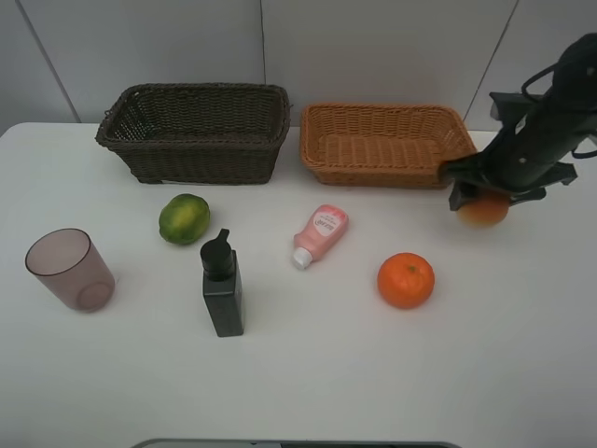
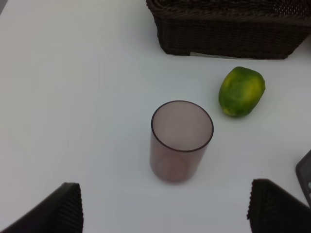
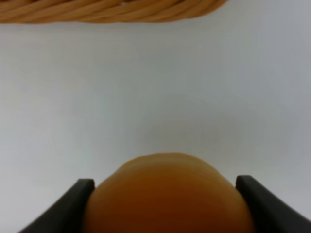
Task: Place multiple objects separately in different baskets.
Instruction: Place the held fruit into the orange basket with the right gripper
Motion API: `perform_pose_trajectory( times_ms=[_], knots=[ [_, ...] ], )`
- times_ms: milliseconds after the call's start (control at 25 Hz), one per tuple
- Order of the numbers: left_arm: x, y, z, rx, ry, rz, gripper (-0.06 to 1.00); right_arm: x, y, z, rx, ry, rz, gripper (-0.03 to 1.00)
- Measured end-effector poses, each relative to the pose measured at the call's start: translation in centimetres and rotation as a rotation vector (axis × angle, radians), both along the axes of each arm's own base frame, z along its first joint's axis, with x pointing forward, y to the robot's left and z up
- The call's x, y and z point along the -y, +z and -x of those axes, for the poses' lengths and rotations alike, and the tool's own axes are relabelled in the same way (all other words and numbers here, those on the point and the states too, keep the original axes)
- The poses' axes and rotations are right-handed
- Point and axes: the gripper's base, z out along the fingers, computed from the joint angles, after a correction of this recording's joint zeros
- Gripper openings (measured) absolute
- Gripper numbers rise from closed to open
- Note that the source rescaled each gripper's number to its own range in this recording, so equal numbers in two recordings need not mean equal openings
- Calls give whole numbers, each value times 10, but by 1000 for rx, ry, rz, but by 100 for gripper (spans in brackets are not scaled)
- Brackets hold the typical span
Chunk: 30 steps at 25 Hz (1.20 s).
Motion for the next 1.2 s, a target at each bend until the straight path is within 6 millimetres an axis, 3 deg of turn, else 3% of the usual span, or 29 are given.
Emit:
perform_pose_trajectory(
  times_ms=[280,560,640,960,1200],
  knots=[
    [0,0,0,0,0,0,83,-28,26,3,-40,76,17,12],
    [0,0,0,0,0,0,83,-45,54,-17,20,114,21,12],
    [0,0,0,0,0,0,83,-53,58,-34,58,147,53,12],
    [0,0,0,1,0,0,83,-70,49,-92,142,183,93,12],
    [0,0,0,1,0,0,83,-77,34,-122,281,204,50,12]
  ],
)
